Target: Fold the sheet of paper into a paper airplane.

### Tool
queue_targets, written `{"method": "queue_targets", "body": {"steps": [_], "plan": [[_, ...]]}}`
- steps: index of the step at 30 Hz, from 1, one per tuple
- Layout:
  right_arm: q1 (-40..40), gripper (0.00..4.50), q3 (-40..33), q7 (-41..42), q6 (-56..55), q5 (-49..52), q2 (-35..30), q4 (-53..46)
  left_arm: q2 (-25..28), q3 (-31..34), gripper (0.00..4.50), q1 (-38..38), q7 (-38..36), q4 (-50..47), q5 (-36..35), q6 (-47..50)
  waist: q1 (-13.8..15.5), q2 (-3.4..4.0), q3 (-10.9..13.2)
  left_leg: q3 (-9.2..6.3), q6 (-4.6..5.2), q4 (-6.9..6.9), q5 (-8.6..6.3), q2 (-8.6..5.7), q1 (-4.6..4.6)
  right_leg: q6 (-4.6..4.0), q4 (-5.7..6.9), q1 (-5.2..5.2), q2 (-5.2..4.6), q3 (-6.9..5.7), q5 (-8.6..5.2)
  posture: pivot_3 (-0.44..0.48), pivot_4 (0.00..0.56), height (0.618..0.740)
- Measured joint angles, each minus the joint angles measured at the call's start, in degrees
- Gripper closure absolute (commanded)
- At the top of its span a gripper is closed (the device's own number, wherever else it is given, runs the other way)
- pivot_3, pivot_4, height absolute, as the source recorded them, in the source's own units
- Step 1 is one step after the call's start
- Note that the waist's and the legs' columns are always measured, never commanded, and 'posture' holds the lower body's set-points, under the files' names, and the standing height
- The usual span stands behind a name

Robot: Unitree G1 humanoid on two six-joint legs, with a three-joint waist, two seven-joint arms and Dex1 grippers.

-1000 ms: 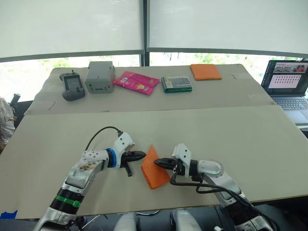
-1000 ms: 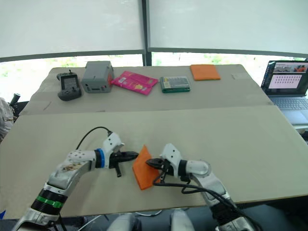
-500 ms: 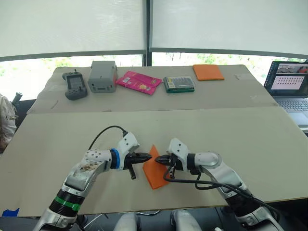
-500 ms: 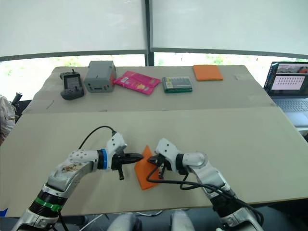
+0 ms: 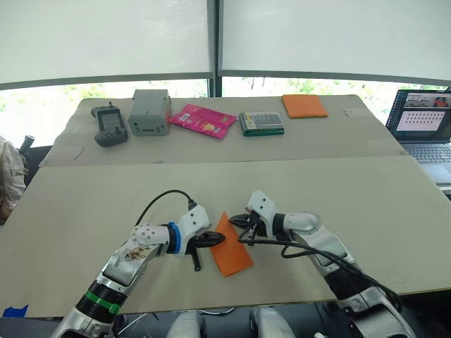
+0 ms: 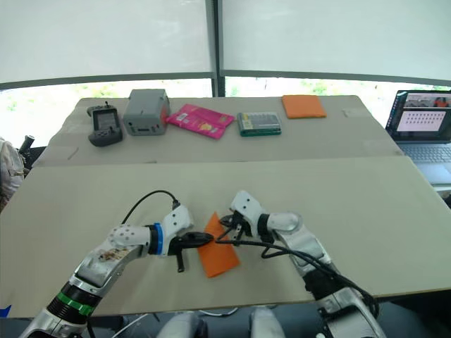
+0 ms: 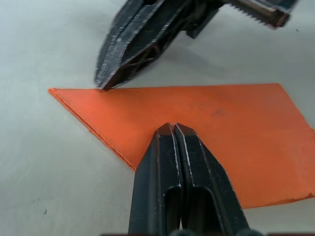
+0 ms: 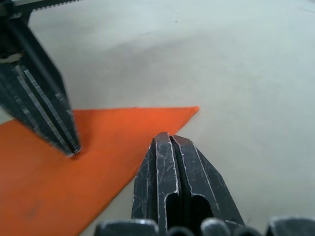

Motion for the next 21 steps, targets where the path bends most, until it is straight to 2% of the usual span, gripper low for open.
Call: {"method": "queue_targets", "body": {"steps": [7,16,21], "plan": [[-5.4,4.5,0.2,1.0,-9.3,-2.7,2.7,11.0,0.1,0.2,4.43,0.0,-0.3,0.2,0.4,-1.0,-0.1,0.0,0.0,0.0,0.0,-0.01,0.0,0.02,0.01,-0.01,0.02,0.0,-0.01,0.0,0.01,0.0,0.15,0.74],[-5.3,4.5,-0.6,2.4,-19.4,-2.6,4.5,14.4,0.0,0.3,4.43,-0.1,-0.3,0.8,0.3,-1.7,-0.2,0.01,0.0,0.0,0.0,-0.02,0.0,0.03,0.0,-0.02,0.07,-0.03,-0.04,0.0,0.02,0.0,0.15,0.74],[-5.4,4.5,-0.7,3.4,-21.5,-2.7,5.2,17.1,-0.2,0.3,4.43,-0.1,-0.4,1.0,0.3,-1.9,-0.1,0.01,0.0,0.01,0.0,-0.02,0.0,0.02,0.0,-0.02,0.07,-0.03,-0.1,0.0,0.02,0.0,0.15,0.74]]}}
